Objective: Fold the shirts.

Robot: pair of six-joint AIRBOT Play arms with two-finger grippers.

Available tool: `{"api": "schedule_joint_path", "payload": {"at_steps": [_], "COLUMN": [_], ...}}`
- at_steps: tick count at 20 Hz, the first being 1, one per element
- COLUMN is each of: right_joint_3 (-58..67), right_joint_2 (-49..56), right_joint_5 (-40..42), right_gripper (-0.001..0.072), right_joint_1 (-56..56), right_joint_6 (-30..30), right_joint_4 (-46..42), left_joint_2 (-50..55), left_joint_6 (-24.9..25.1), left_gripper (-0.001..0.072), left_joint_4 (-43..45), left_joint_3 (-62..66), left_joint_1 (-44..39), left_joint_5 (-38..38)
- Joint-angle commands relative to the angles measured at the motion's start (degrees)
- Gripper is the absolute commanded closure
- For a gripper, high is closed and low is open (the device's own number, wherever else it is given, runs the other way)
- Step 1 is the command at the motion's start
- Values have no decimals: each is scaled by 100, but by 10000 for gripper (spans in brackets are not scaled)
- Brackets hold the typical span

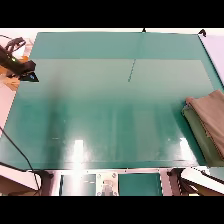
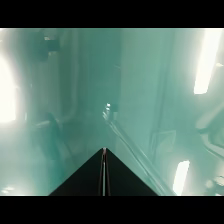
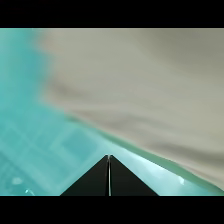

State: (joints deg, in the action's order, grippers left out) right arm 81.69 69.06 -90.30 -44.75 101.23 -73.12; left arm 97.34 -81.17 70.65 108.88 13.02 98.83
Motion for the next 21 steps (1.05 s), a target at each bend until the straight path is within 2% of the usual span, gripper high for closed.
{"api": "schedule_joint_path", "payload": {"at_steps": [1, 6, 9, 11, 21], "right_joint_3": [-490, -3191, -4485, -4870, -4916], "right_joint_2": [-468, -2061, -2780, -2964, -2962], "right_joint_5": [710, 1561, 2055, 2341, 2304], "right_gripper": [695, 694, 694, 694, 693], "right_joint_1": [1067, 2752, 3512, 3816, 3904], "right_joint_6": [-553, -778, -675, -680, -680], "right_joint_4": [476, 479, 555, 564, 562], "left_joint_2": [-769, -2811, -3659, -3936, -3978], "left_joint_6": [-96, -155, -308, -269, -240], "left_gripper": [684, 684, 684, 684, 683], "left_joint_4": [-66, -68, -138, -168, -199], "left_joint_3": [-1145, -4334, -5447, -5707, -5687], "left_joint_1": [-317, -1080, -1456, -1558, -1558], "left_joint_5": [-496, -1491, -1786, -1897, -1893]}}
